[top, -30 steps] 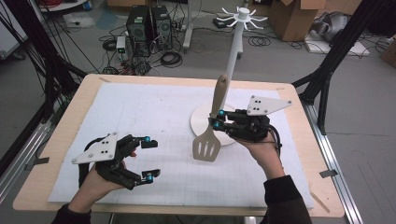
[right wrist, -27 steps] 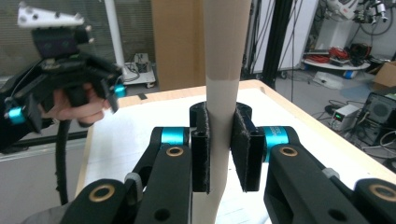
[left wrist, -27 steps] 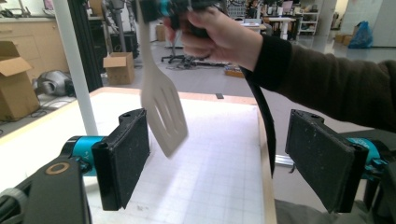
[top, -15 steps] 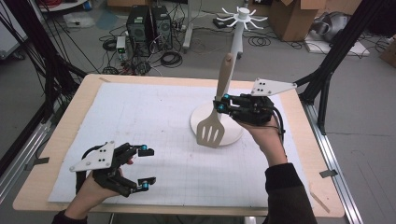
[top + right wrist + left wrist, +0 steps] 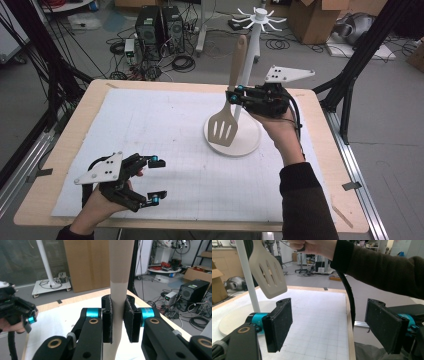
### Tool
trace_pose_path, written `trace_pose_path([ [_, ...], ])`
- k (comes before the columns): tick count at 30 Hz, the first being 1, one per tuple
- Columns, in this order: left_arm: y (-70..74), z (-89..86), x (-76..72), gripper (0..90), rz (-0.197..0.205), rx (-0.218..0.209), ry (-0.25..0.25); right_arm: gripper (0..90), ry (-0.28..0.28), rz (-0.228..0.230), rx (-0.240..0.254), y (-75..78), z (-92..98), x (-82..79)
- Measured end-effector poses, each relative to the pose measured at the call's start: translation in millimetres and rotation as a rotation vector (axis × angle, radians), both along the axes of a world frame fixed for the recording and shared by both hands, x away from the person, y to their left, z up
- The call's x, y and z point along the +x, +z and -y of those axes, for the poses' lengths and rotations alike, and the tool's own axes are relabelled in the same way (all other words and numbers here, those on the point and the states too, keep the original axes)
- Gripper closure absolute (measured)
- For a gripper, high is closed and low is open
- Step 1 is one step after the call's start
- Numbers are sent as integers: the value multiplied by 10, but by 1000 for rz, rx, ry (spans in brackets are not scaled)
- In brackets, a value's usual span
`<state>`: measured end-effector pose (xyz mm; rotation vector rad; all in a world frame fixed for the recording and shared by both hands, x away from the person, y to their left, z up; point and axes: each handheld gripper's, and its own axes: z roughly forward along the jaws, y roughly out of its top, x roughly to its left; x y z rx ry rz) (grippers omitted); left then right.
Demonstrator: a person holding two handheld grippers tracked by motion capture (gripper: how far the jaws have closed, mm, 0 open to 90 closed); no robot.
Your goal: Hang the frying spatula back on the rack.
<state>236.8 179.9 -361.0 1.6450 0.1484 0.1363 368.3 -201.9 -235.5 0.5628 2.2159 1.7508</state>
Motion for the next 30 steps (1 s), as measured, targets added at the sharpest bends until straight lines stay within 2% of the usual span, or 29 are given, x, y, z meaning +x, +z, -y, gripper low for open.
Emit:
trace_pose_path([
  [3, -1, -7, 7, 225, 4, 12, -1, 792, -8, -5, 9, 56, -23, 42],
  [8, -1, -8, 5, 225, 2, 10, -4, 791, -32, -30, 18, 89, -34, 110],
  [14, -8, 4, 7, 225, -2, 14, -4, 792, -56, -44, 4, 92, -55, 167],
  [25, -12, -1, 11, 226, -5, 16, -4, 791, -97, -75, 20, 69, -22, 261],
  [30, -13, 10, 6, 225, -4, 19, -12, 791, -118, -80, 12, 53, -18, 280],
])
